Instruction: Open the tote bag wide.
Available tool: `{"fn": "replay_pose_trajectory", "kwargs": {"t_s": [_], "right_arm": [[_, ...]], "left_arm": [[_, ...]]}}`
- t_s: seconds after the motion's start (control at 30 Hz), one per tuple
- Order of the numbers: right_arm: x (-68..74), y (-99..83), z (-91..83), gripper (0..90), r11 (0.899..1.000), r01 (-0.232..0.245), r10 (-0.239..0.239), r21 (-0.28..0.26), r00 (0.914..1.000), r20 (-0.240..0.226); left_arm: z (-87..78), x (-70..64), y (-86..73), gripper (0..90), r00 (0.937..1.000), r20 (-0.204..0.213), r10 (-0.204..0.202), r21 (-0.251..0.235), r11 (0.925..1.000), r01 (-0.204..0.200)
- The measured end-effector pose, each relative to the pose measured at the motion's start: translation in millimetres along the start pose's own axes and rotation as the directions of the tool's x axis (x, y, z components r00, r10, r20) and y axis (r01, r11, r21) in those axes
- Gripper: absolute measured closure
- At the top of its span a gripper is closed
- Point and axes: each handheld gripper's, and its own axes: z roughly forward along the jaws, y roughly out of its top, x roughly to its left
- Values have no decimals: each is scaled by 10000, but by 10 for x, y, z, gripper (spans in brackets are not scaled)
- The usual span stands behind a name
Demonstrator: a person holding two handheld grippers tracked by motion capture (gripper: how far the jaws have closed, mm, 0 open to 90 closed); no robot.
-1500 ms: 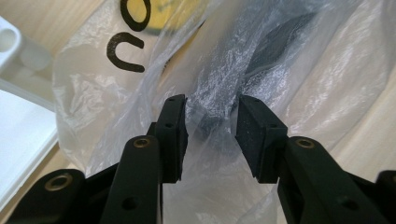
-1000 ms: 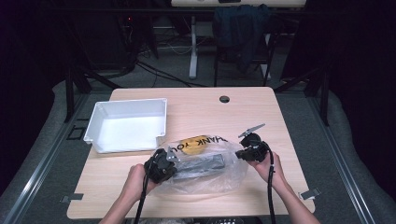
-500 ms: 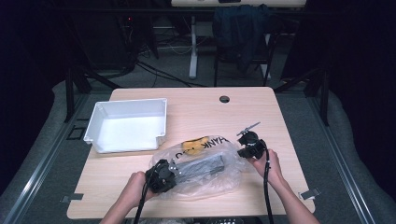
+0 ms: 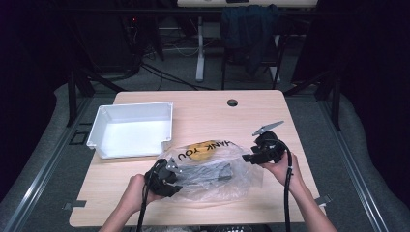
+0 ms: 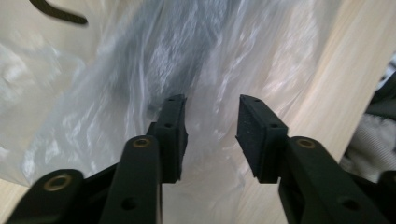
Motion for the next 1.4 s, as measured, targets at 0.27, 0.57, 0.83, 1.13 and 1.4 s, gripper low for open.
{"fn": "replay_pose_trajectory", "kwargs": {"t_s": [0.27,0.57,0.83,1.13,1.4], "right_arm": [[429,5,-21,460,9906,1186,-1076,684,9833,-1466],[353,-145,445,805,9783,867,-822,1882,9961,-316],[388,-250,385,899,9603,1440,-1255,2389,9879,-912],[362,-403,522,896,9023,1704,-1467,3959,9851,-897],[288,-336,313,599,9323,1746,-1283,3169,9785,-1617]], "left_arm": [[-19,-38,20,583,9998,-200,-78,-126,9999,75],[97,-45,-9,774,9944,-1059,5,121,9999,8],[172,-75,-19,895,9943,-1016,336,673,9974,-268],[223,-52,-33,896,9944,-1022,272,829,9964,-187],[169,-43,-24,819,9947,-1008,218,528,9985,-166]]}}
